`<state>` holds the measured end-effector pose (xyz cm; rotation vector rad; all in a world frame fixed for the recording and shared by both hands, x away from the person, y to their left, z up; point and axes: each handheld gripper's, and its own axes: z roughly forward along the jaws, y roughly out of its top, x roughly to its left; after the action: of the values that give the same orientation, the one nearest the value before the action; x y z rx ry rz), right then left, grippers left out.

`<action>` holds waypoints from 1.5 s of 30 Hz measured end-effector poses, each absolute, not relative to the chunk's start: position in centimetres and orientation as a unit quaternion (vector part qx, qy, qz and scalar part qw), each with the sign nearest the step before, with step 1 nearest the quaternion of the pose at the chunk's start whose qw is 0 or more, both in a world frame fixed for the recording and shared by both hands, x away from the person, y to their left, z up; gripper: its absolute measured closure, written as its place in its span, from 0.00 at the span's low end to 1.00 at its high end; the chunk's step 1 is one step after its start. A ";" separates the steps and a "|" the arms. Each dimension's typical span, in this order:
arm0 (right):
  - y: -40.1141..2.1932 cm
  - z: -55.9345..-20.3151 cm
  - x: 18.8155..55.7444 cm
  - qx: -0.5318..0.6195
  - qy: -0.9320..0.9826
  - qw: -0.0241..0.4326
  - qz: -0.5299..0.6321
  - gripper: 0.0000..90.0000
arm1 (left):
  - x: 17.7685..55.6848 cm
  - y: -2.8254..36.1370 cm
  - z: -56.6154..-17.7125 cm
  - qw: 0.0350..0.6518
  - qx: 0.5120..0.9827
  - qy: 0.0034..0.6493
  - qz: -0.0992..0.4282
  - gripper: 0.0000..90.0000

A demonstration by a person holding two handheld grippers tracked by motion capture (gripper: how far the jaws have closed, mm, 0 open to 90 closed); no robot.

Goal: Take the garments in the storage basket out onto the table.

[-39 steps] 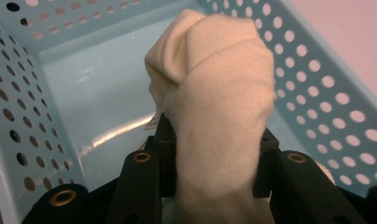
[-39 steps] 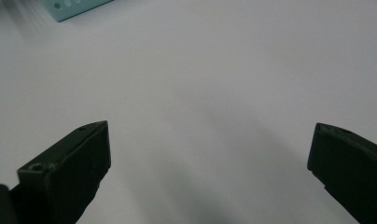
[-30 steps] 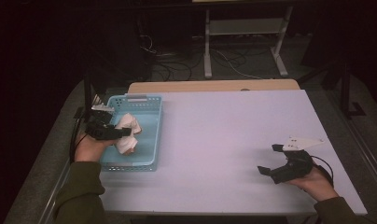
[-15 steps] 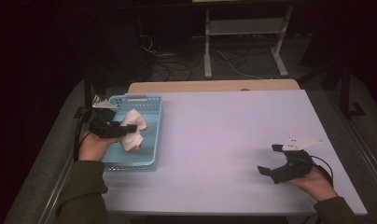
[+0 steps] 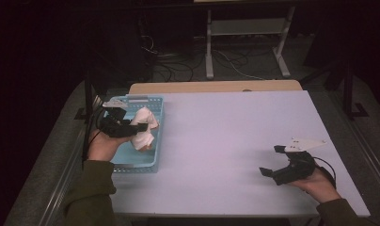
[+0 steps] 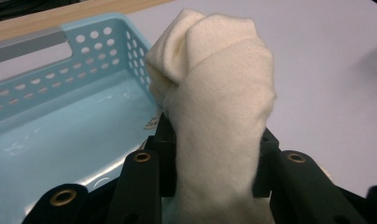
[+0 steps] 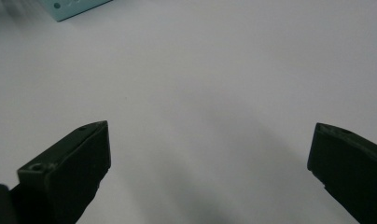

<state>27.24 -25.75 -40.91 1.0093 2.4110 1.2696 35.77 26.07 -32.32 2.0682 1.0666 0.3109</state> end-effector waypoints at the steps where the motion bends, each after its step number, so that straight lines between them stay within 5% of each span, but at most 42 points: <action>1: -25.7 -40.9 27.2 0.345 0.824 0.118 0.434 0.00 | 35.8 25.9 -32.3 0.388 0.812 0.419 0.121 0.70; 45: -25.8 -40.9 27.3 0.346 0.822 0.116 0.437 0.00 | 36.8 17.8 -30.9 0.435 0.830 0.338 0.091 0.70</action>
<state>27.29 -25.80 -40.86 1.0146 2.4075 1.2805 36.79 17.84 -30.92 2.0652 0.8418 0.2267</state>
